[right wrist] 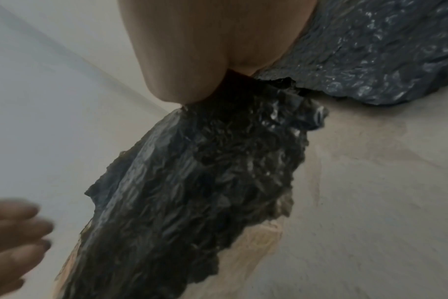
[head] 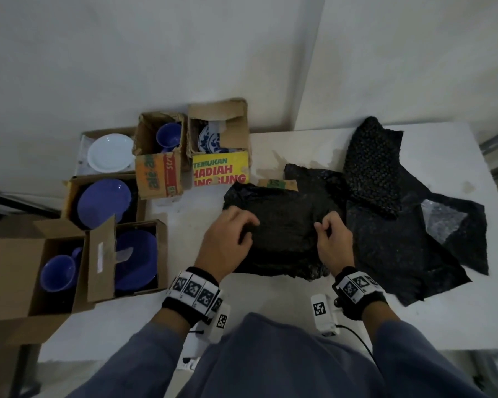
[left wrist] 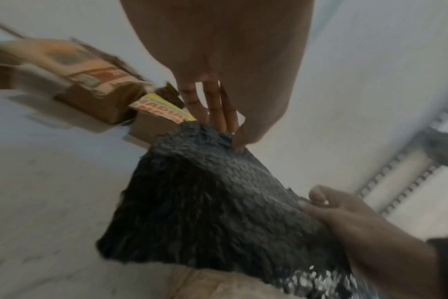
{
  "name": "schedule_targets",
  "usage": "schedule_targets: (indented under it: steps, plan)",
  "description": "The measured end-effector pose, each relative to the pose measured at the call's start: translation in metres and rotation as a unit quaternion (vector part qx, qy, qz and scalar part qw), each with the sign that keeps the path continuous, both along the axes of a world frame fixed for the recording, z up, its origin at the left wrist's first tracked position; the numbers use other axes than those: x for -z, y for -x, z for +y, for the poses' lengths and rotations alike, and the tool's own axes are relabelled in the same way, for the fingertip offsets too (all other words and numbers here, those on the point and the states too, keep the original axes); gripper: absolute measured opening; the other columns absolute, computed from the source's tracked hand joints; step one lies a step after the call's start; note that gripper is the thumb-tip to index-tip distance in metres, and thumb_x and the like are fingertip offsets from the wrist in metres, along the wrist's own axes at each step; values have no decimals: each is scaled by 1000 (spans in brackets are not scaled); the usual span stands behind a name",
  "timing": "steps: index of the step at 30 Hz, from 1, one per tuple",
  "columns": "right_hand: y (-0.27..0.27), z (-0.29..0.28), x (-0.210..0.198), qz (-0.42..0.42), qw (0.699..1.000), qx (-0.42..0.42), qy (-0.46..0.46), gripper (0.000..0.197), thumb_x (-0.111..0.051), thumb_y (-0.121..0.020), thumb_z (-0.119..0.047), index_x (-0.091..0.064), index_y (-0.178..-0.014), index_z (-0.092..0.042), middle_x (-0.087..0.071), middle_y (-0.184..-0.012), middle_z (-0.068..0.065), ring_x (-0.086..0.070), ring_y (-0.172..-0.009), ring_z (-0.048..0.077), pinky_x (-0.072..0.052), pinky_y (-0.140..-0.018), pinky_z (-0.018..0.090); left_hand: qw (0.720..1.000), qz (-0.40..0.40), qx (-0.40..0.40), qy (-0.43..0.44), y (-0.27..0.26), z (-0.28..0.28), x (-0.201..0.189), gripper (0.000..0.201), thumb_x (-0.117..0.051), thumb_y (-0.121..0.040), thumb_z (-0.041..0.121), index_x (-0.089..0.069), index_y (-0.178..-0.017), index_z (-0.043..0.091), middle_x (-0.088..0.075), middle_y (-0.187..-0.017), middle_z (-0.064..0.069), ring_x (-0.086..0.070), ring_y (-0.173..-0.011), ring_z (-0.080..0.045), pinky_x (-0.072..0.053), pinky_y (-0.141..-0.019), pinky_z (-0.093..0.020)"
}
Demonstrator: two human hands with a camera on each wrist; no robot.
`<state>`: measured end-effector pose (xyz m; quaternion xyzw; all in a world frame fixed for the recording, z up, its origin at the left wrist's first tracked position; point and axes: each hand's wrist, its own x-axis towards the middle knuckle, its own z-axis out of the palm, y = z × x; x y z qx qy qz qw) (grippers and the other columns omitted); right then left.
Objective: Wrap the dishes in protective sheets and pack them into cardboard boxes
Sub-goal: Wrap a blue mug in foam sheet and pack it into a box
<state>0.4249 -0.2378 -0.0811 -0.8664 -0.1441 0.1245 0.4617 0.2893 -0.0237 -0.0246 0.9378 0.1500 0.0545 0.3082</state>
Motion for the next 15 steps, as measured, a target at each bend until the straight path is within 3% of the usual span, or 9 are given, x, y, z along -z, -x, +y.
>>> schedule_targets:
  steps: [2, 5, 7, 9, 12, 15]
  plan:
    - [-1, -2, -1, -9, 1000, -3, 0, 27, -53, -98, -3, -37, -78, -11, -43, -65, 5, -35, -54, 11, -30, -52, 24, 991, 67, 98, -58, -11, 1, 6, 38, -66, -85, 19, -57, -120, 30, -51, -123, 8, -50, -111, -14, -46, -88, -30]
    - [-4, -4, -8, -10, 999, -24, 35, 20, -56, -98, -9, -44, -85, -19, -52, -72, 2, -47, -59, 12, -39, -55, 32, 970, 140, 148, -132, -18, 5, 13, 53, -67, -85, 34, -50, -135, 31, -46, -135, 7, -43, -123, -17, -41, -93, -36]
    - [-4, -5, -15, -24, 995, -39, 88, 9, -60, -97, -21, -51, -101, -20, -56, -95, 3, -54, -79, 18, -45, -67, 35, 960, 151, 159, -173, -19, 5, 15, 59, -66, -85, 41, -47, -139, 30, -44, -140, 5, -41, -127, -18, -37, -96, -38]
    - [-3, -3, -24, -116, 984, -42, 127, 22, -66, -92, -28, -56, -110, -18, -53, -110, 2, -53, -96, 18, -43, -78, 35, 955, 145, 167, -198, -18, 3, 14, 63, -66, -84, 45, -47, -141, 28, -45, -142, 3, -41, -128, -20, -35, -97, -40]
    - [-1, 8, -43, -246, 947, -145, 150, 22, -72, -80, -25, -64, -100, -18, -52, -106, 1, -52, -98, 21, -38, -78, 35, 952, 136, 163, -218, -20, 0, 11, 70, -70, -78, 45, -47, -141, 25, -46, -142, 2, -44, -124, -23, -36, -92, -40]
    - [2, 20, -48, -232, 897, -252, 279, 43, -72, -69, -38, -66, -108, -21, -48, -109, 2, -47, -103, 25, -36, -82, 38, 944, 156, 157, -244, -24, -4, 10, 80, -72, -72, 44, -44, -144, 22, -45, -145, 1, -45, -119, -25, -35, -85, -40]
